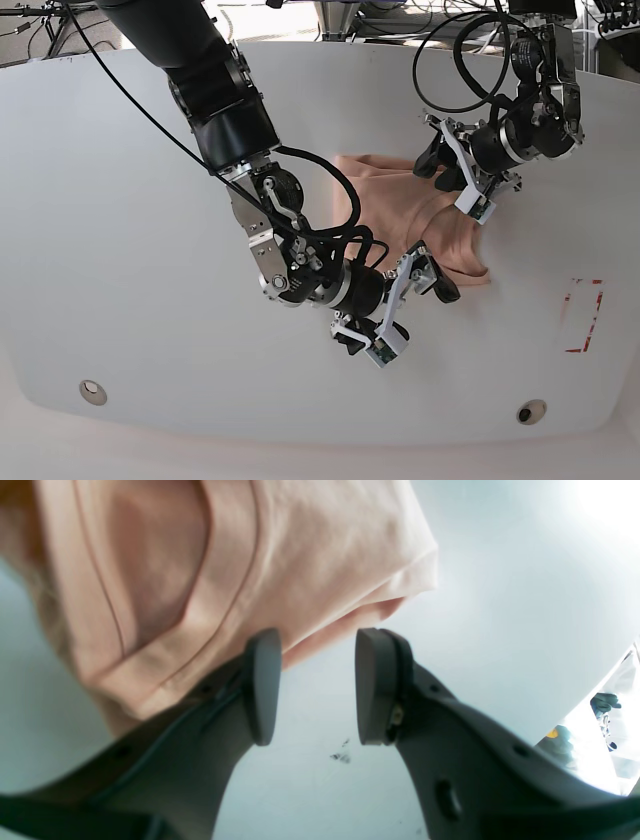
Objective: Fold the T-shirt properly
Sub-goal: 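Grasp the bundle edges with both grippers and tuck them inward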
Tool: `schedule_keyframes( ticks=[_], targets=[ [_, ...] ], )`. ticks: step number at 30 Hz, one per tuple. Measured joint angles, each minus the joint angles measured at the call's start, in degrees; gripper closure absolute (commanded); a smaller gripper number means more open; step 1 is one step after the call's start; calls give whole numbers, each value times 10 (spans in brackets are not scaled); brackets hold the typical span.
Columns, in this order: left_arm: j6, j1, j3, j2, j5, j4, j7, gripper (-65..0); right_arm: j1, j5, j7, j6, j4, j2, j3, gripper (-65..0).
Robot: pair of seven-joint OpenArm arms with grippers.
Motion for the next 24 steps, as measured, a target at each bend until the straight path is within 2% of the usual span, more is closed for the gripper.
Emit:
schedule_keyframes(
  ticks=[10, 14, 17, 20, 24],
  targets=[
    [0, 0, 0, 0, -2, 0, 0, -233, 50, -8, -19, 2, -80, -35, -49, -599],
    [0, 0, 0, 1, -2, 0, 0, -233, 51, -7, -19, 4, -80, -31, -47, -598],
    [0, 0, 0, 3, -2, 0, 0, -233, 48, -6, -17, 4, -80, -11, -41, -593],
    [0, -1, 0, 10, -2, 0, 0, -232, 33, -7, -8, 2, -79, 11, -36, -541],
    [0, -3, 0, 31, 0, 0, -2, -229, 3, -15, 17, 1, -81, 41, -37, -380]
  ],
)
